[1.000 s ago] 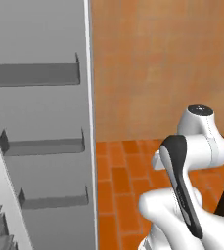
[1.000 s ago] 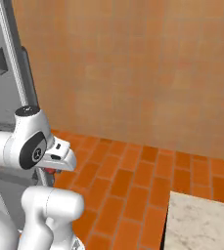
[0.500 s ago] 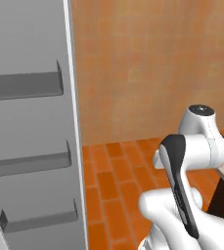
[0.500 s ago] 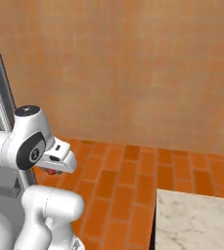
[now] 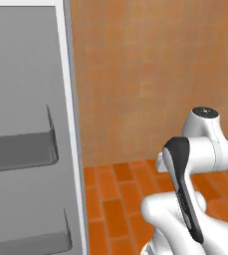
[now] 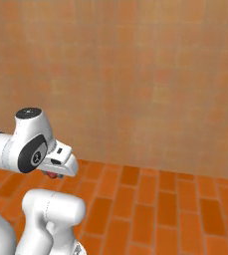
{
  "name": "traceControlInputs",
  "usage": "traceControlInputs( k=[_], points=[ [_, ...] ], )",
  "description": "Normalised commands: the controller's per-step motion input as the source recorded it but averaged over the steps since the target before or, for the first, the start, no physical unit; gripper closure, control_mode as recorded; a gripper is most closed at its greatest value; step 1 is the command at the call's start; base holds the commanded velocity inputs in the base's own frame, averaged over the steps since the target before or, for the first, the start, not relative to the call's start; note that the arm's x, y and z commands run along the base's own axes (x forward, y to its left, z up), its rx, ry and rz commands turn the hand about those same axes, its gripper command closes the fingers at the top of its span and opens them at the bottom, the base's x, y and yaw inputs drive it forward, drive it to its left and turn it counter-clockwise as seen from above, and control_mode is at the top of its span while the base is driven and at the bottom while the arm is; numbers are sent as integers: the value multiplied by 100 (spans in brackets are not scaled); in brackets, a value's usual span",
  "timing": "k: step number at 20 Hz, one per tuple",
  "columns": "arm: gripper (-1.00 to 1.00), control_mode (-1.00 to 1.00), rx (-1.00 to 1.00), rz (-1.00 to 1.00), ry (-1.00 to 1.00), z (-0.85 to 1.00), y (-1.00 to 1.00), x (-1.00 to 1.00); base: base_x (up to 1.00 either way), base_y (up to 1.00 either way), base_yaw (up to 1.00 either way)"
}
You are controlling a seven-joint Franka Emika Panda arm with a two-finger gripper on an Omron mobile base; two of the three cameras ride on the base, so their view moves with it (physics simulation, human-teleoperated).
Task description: Take the strawberry from the fridge and place it on top of the pancake, located on the dining counter.
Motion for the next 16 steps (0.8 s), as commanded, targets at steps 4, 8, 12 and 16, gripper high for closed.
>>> traceControlInputs(
  k=[4,8,12,16],
  points=[
    [100,100,0,0,0,0,0,0,100,-25,0],
    [100,100,0,0,0,0,0,0,83,-29,-1],
    [100,100,0,0,0,0,0,0,90,-42,-6],
    [100,100,0,0,0,0,0,0,63,-63,-42]
  ],
)
